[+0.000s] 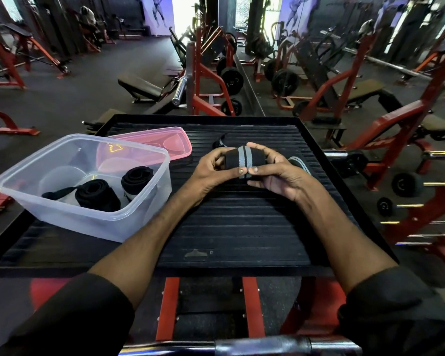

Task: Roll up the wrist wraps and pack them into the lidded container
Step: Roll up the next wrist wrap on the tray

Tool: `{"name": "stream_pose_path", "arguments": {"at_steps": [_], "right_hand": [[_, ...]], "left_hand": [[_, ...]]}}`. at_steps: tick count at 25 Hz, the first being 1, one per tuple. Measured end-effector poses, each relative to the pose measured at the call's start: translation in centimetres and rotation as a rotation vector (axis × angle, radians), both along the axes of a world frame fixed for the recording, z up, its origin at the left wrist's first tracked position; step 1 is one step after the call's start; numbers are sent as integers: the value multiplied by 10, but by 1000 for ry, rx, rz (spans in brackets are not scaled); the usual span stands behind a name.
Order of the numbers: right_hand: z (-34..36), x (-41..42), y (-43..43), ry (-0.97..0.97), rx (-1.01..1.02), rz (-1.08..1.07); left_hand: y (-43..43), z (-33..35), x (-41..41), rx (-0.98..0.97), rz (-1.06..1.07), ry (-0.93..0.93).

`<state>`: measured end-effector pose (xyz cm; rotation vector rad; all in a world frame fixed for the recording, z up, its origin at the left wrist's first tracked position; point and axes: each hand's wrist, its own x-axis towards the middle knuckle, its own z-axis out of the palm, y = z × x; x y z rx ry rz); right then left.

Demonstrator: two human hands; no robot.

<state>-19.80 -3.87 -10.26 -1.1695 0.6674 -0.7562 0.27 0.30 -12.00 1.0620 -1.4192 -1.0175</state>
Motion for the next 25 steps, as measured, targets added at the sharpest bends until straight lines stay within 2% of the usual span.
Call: {"name": "stream_pose_path", "arguments": {"at_steps": [4, 8, 12, 16, 20, 23, 25], "right_hand": [[-1, -3, 0, 86, 45, 18], [1, -3, 3, 112, 38, -40], [2, 7, 5, 87, 22, -111], [3, 21, 3, 149, -40, -204], [15, 36, 10, 313, -224, -65], [10, 55, 20, 418, -457, 3], [-3, 64, 26, 403, -469, 27]], "left_hand": [[-3, -5, 4, -100, 77, -155], [-1, -4, 6, -115, 49, -251], [1, -1, 10, -56, 4, -158], [11, -6, 20, -9, 22, -155], [32, -1, 36, 94, 178, 144], [38, 7, 43, 116, 288, 211], [40, 9, 41, 122, 294, 227]]}}
